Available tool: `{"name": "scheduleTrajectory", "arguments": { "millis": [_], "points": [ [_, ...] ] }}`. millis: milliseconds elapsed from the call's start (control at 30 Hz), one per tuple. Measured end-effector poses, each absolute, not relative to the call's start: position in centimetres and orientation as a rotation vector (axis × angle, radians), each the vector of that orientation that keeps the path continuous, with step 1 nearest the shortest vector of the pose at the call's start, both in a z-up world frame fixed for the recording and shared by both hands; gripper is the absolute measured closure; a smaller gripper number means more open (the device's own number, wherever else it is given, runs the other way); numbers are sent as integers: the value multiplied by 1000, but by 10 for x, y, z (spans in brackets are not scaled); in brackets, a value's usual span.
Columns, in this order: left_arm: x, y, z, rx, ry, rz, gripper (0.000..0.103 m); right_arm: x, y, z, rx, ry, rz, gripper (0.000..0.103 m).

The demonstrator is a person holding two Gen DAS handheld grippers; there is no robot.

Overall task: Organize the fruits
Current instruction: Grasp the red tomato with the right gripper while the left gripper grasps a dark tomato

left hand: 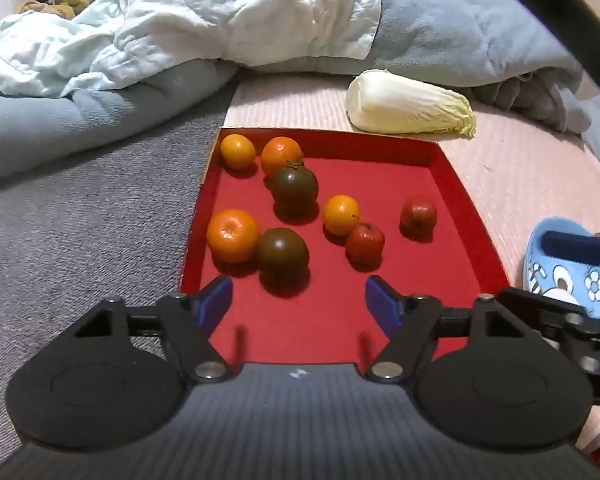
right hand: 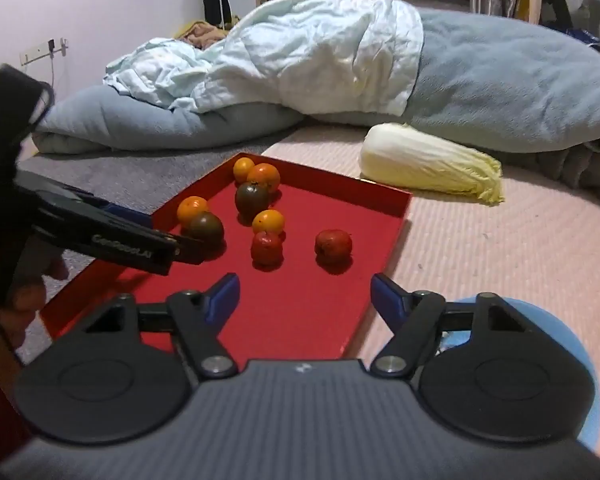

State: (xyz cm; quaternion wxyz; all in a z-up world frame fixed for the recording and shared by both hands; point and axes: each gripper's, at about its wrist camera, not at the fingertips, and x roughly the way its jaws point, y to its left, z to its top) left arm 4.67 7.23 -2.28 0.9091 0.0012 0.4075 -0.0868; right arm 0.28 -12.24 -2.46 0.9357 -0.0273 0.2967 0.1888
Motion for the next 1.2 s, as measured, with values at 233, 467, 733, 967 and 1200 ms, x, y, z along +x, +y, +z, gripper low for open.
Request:
{"name": "scheduleTrajectory", "arguments": {
  "millis": [233,467,733,967,1200],
  "points": [
    [58,80,-38,-34,902,-178,47,35,-109,-39,-59,660,384,41],
    [67,83,-47,-72,941,-174,50,68,-108,-51,-46,708,373,44],
    [74,83,-50,-101,949,-182,50,93,-104,-58,-72,740,359,50],
    [81,84,-52,-127,952,-194,51,108,-104,-66,-77,774,354,60],
    [85,86,-53,-165,950,-198,58,116,-100,-70,-64,769,360,66]
  ]
}}
